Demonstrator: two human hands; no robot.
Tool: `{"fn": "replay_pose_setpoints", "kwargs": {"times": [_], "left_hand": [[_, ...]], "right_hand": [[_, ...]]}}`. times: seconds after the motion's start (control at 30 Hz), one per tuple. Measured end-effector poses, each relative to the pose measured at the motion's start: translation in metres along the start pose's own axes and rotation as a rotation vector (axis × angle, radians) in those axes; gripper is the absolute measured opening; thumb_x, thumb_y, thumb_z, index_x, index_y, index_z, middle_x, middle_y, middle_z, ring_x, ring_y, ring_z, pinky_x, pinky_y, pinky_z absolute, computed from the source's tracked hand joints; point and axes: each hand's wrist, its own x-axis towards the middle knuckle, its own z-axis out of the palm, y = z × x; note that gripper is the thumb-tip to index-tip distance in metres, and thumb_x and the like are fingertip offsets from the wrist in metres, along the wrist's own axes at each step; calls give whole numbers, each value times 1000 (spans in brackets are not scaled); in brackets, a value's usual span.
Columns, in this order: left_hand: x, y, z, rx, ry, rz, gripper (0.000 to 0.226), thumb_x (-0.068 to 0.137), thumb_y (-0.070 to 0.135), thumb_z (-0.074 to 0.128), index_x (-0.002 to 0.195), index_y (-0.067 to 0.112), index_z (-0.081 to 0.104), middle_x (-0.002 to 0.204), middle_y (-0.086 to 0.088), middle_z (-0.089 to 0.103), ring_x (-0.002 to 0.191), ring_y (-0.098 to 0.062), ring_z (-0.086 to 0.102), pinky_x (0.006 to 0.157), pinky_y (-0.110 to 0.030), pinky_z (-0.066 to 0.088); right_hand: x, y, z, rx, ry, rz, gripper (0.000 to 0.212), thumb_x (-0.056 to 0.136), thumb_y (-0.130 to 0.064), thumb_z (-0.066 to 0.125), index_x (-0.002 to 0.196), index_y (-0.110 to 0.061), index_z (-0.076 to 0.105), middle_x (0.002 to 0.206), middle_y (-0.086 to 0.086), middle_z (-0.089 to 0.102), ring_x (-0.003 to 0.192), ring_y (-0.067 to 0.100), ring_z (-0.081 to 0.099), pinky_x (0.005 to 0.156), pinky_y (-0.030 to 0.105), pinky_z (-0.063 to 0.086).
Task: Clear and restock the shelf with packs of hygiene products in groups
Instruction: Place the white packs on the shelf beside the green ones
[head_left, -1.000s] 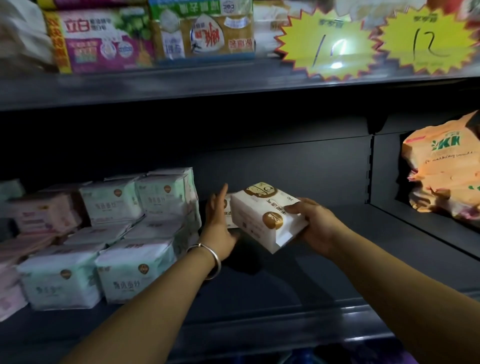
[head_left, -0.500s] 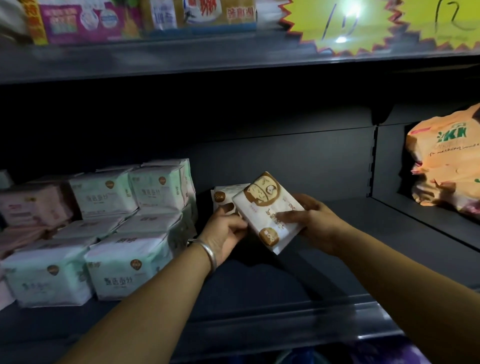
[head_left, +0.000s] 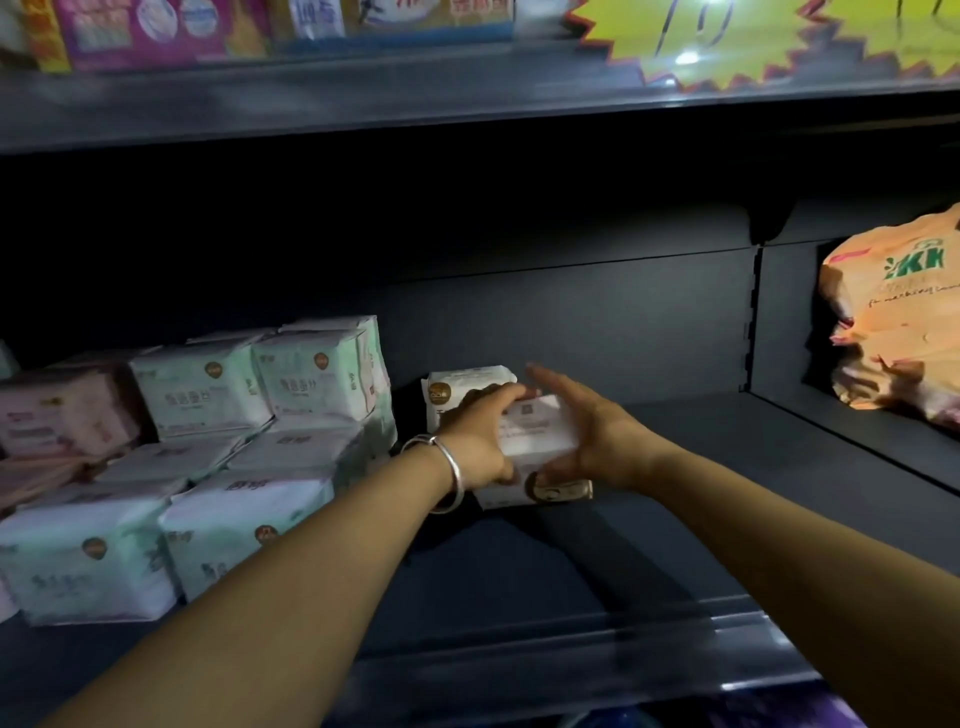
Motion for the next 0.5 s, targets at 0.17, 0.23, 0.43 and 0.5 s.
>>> {"fn": "replay_pose_setpoints", "kwargs": {"times": [0.17, 0.23, 0.43, 0.5], "left_hand": [[10, -20, 12, 123, 162, 6, 86, 76, 20, 73, 146, 18, 22, 151, 1, 19, 140, -18, 20, 114, -25, 21], [16, -35, 14, 260, 175, -88, 77, 84, 22, 64, 146, 16, 20, 155, -1, 10, 143, -22, 15, 117, -33, 18], [45, -48, 24, 479, 47, -182, 79, 88, 5, 48, 150, 13, 0, 158, -6, -14, 145, -28, -13, 120, -41, 3], [55, -49, 27, 499, 43, -186, 84, 89, 6, 48, 150, 13, -10, 157, -6, -18, 145, -28, -17, 120, -40, -3]], "right_hand": [[8, 21, -7, -23, 224, 132, 72, 65, -14, 84, 128, -23, 50, 125, 6, 46, 116, 25, 50, 94, 37, 49], [13, 32, -13, -38, 274, 186, 66, 69, -14, 82, 127, -22, 52, 128, 7, 41, 119, 26, 46, 92, 29, 46], [42, 51, -18, -140, 324, 242, 49, 82, -15, 70, 130, -16, 55, 135, 12, 38, 125, 30, 44, 100, 30, 39], [50, 53, -12, -167, 199, 212, 63, 78, -16, 74, 136, -20, 48, 141, 9, 32, 127, 29, 41, 103, 31, 38]]}}
